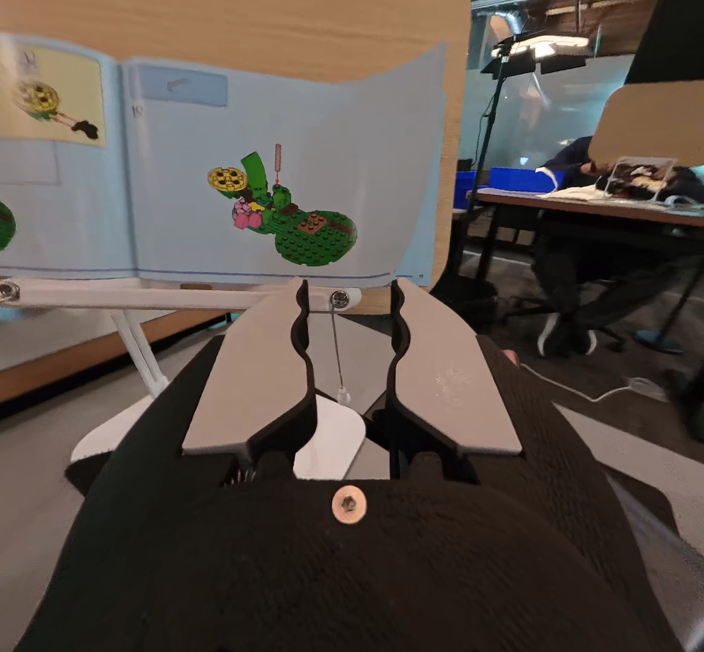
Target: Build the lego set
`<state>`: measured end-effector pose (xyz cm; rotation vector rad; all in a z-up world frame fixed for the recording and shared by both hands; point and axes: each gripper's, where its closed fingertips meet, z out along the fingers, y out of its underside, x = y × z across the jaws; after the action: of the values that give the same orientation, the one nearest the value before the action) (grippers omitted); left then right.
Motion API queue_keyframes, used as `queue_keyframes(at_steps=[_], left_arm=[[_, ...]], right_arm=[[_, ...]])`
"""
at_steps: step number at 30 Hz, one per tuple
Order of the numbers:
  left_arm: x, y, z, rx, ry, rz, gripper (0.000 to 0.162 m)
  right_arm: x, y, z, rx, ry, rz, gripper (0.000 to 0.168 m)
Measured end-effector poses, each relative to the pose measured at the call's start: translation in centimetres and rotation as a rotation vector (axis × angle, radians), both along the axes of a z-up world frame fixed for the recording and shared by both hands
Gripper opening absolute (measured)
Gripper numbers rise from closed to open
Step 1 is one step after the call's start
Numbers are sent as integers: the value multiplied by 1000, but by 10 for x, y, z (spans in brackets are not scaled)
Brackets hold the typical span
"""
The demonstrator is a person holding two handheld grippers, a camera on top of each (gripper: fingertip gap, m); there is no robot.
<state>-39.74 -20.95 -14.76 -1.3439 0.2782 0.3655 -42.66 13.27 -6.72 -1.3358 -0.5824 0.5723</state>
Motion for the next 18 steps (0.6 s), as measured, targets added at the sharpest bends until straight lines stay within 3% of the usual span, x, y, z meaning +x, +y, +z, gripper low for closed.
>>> queue_keyframes(at_steps=[4, 9, 13, 15, 16, 18], left_arm=[[1, 0, 0, -1, 3, -2, 5], [0, 0, 0, 0, 3, 0, 5], [-1, 1, 0, -2, 18, 12, 5], [1, 2, -1, -6, 56, 20, 5], [4, 2, -1, -9, 78, 18, 5], [10, 2, -1, -8, 102, -7, 5]], right_arm=[[2, 5, -6, -21, -6, 7, 44], [19, 16, -5, 9, -21, -165, 47], [19, 6, -4, 3, -40, -140, 47], [14, -15, 2, 4, -52, -20, 43], [7, -36, 8, 15, -67, 116, 37], [-5, -114, 17, 77, -143, 570, 26]])
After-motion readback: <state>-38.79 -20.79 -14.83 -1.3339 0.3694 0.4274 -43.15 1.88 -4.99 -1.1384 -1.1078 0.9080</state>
